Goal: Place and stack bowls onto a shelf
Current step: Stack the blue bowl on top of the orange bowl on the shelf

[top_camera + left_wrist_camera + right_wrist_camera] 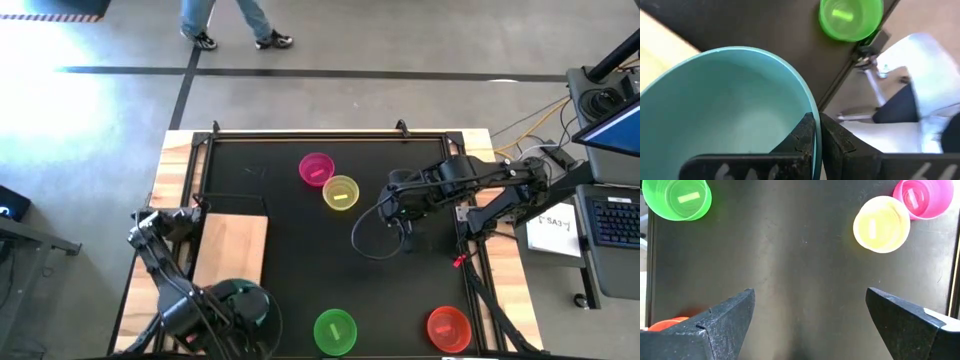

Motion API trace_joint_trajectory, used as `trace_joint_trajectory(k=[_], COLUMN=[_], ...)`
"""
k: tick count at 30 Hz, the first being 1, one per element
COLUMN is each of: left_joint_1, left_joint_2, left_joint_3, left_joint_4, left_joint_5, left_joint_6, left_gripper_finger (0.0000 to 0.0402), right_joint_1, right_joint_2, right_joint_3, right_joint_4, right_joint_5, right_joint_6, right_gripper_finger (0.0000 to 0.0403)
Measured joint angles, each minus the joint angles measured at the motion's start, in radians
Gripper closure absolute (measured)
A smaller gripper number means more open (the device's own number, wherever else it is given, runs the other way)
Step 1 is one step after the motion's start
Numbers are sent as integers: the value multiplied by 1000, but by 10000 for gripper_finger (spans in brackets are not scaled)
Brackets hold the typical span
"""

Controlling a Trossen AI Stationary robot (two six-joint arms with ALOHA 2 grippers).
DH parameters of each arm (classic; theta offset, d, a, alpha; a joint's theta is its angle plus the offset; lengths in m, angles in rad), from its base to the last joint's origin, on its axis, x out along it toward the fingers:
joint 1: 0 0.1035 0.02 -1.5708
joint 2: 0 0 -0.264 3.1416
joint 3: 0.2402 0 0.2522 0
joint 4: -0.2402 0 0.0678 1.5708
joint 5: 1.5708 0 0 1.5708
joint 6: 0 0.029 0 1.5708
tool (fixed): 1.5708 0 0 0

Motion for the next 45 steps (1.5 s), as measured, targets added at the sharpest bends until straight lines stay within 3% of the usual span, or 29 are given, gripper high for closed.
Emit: trace_joint_trajectory(k=[7, 16, 31, 41, 45], left_joint_1=[-45, -133, -186, -196, -207], left_joint_2=[-5, -7, -6, -6, -5], left_joint_3=[-38, -40, -185, -192, -197], left_joint_4=[0, 0, 0, 0, 1], left_joint_5=[0, 1, -1, 18, 26], left_joint_6=[26, 357, 315, 286, 221], left_gripper_finger=[401, 401, 401, 401, 381], right_joint_1=[0, 0, 0, 0, 0], right_joint_2=[0, 0, 0, 0, 0], right_joint_3=[0, 0, 0, 0, 0], right_joint_4=[1, 25, 128, 172, 174], right_joint_5=[0, 0, -1, -1, -2], right_joint_6=[35, -59, -74, -74, -75], right_gripper_finger=[33, 33, 33, 33, 33])
